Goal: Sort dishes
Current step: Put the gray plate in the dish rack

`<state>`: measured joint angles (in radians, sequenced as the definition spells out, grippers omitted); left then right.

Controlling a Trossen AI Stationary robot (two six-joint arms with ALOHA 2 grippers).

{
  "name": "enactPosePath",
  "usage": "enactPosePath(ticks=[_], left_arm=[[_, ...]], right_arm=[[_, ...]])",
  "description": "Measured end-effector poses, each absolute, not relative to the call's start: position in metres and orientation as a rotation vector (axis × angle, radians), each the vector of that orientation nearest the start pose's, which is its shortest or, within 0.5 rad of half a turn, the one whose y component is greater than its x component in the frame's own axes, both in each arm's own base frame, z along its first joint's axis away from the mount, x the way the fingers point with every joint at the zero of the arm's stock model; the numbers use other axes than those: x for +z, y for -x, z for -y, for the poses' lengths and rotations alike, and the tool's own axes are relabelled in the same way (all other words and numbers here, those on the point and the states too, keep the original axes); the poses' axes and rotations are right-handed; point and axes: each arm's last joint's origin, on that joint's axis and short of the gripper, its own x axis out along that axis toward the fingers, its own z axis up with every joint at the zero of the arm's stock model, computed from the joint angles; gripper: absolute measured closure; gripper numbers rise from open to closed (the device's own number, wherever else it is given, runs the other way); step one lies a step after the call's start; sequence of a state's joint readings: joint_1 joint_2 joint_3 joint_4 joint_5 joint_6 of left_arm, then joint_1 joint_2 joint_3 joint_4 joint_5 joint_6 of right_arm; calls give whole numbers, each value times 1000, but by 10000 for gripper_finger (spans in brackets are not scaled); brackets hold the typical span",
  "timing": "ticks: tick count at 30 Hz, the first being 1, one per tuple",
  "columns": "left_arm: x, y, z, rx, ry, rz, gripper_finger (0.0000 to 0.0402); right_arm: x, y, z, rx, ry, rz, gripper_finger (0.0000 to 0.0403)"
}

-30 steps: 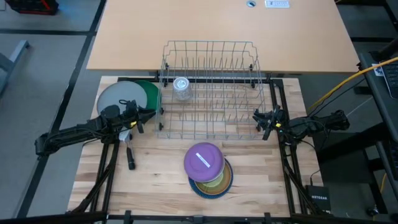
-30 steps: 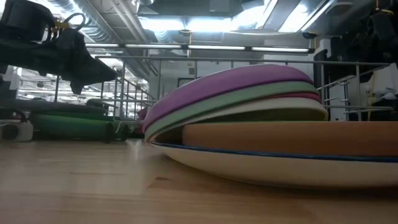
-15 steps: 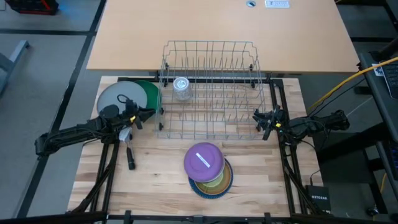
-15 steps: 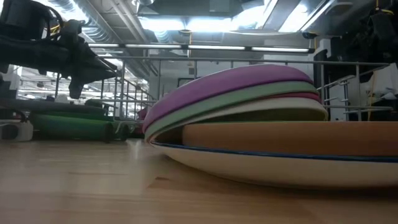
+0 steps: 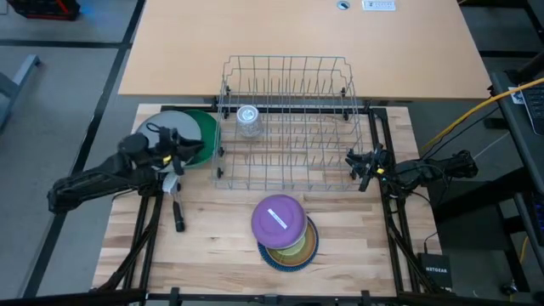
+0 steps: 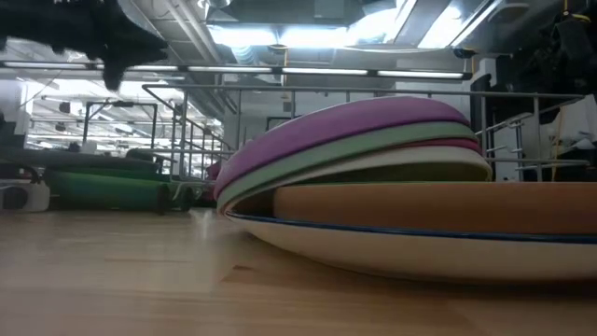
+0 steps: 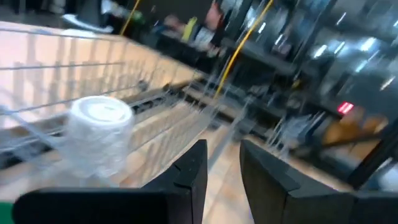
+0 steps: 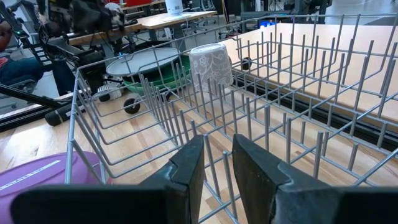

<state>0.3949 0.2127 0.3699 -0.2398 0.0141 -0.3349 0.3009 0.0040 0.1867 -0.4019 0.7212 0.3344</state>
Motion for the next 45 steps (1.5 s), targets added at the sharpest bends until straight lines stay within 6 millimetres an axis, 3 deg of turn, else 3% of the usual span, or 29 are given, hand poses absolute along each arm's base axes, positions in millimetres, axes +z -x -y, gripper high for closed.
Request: enactPosePath(ticks=[4,8,13,21,27,37,45], left_arm=[[275,-67,-31,518,313,-221,330],[286,-63,-29,539,314,-400,347],[276,-79,-36,545,323,-614,367],[266,-101,-45,564,382,-739,375],[259,-104,-46,561,372,-827,342],[250,-107,-48,596,405,-949,226],[240,-116,-52,599,381,-1063,210]], right_arm=[[189,-76,-3,-446,-220,-120,315],[189,-76,-3,-445,-220,-120,315],[189,-76,-4,-445,-220,-121,315],[189,-76,-3,-446,-220,-121,315],[189,-76,-3,-446,-220,-120,315],[189,-76,-3,-446,-220,-120,315],[189,-76,-3,-446,-220,-120,315]])
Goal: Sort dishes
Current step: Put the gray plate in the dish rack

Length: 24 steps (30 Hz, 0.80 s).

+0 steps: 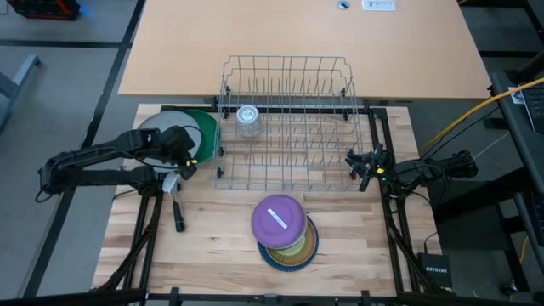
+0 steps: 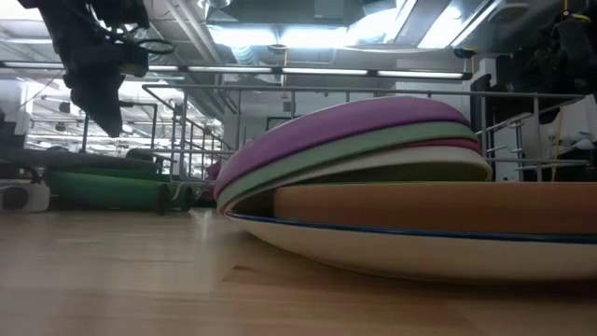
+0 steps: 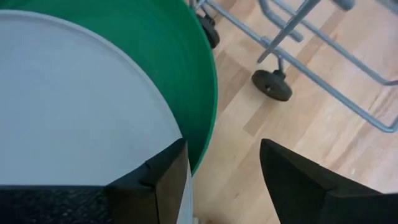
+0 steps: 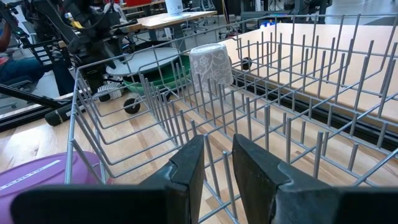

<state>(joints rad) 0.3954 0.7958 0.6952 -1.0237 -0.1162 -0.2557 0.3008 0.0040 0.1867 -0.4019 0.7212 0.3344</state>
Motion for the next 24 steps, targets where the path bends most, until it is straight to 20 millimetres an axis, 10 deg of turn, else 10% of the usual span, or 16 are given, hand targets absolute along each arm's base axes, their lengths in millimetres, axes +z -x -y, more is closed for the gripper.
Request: enactPosePath(ticks=[24], left_arm=[[216,-136,-65,773,383,-1254,210]], right_arm=[[189,-76,-3,-445,-220,-120,315]])
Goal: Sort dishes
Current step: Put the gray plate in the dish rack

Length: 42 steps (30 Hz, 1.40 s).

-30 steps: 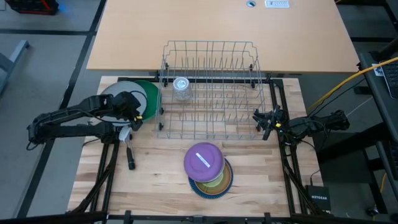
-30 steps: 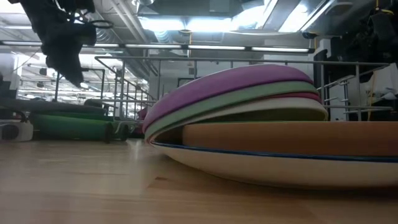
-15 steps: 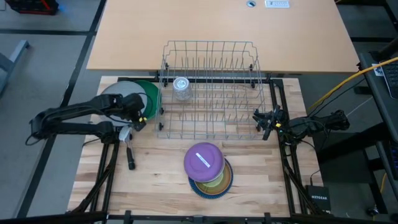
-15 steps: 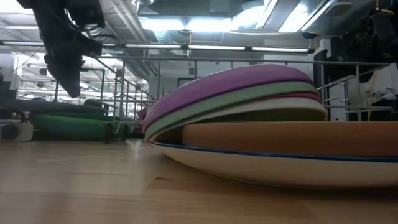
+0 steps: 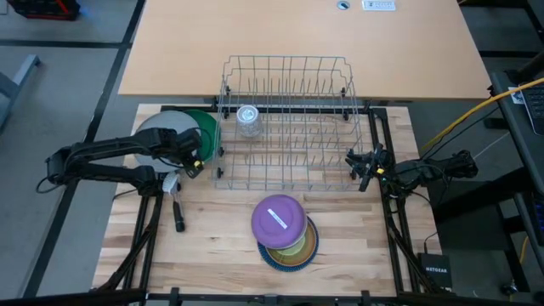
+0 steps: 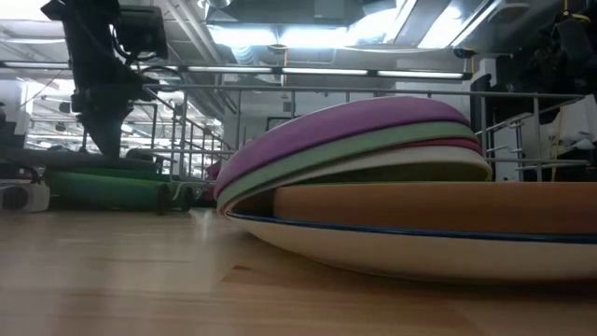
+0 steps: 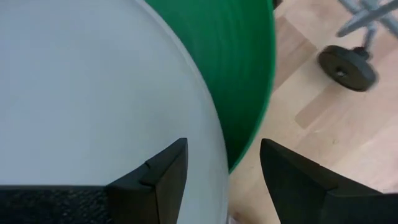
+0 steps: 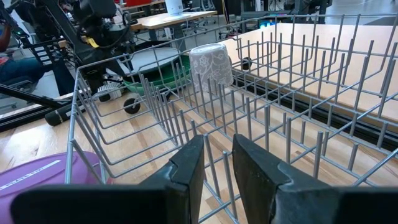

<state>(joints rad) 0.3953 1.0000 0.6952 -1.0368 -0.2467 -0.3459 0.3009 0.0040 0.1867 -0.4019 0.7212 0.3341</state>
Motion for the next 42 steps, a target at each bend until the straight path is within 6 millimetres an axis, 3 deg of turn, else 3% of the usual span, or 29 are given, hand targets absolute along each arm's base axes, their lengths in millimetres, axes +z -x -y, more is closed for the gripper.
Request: enactPosePath(ticks=[16,37,42], left_arm=[[198,-149,-70,818,412,-1367,214],[198,-149,-71,831,396,-1374,385],[199,-149,-71,846,412,-1362,396]], right_arm=[[189,-76,-3,-446,-220,-120,315],[189,-76,-3,-446,-220,-120,315],[189,-76,-4,-445,-220,-120,315]])
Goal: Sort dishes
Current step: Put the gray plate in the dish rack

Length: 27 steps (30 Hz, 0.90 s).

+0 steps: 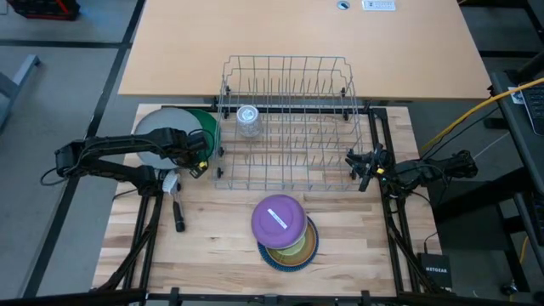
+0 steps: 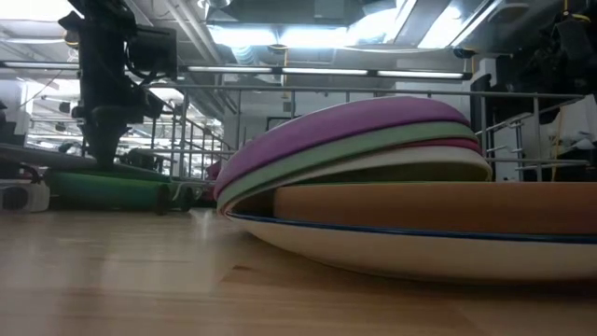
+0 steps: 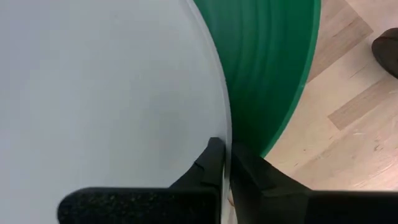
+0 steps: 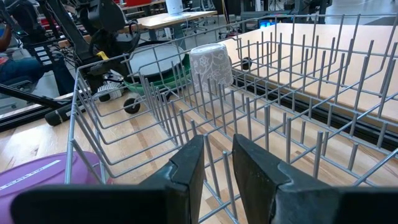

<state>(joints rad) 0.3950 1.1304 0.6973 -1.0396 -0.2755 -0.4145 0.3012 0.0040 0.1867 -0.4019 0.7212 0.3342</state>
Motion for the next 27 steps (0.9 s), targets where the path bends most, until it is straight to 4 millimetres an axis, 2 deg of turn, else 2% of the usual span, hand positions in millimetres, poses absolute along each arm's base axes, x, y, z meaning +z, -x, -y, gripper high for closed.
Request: enactPosePath(ticks=[5,27], left_arm=[[212,-150,-71,855,430,-1317,400],[309,-161,-76,869,422,-1052,401]], right_arm=[[189,-76,-4,-445,-220,-120,315],[189,-76,-3,-446,-221,-120,315]])
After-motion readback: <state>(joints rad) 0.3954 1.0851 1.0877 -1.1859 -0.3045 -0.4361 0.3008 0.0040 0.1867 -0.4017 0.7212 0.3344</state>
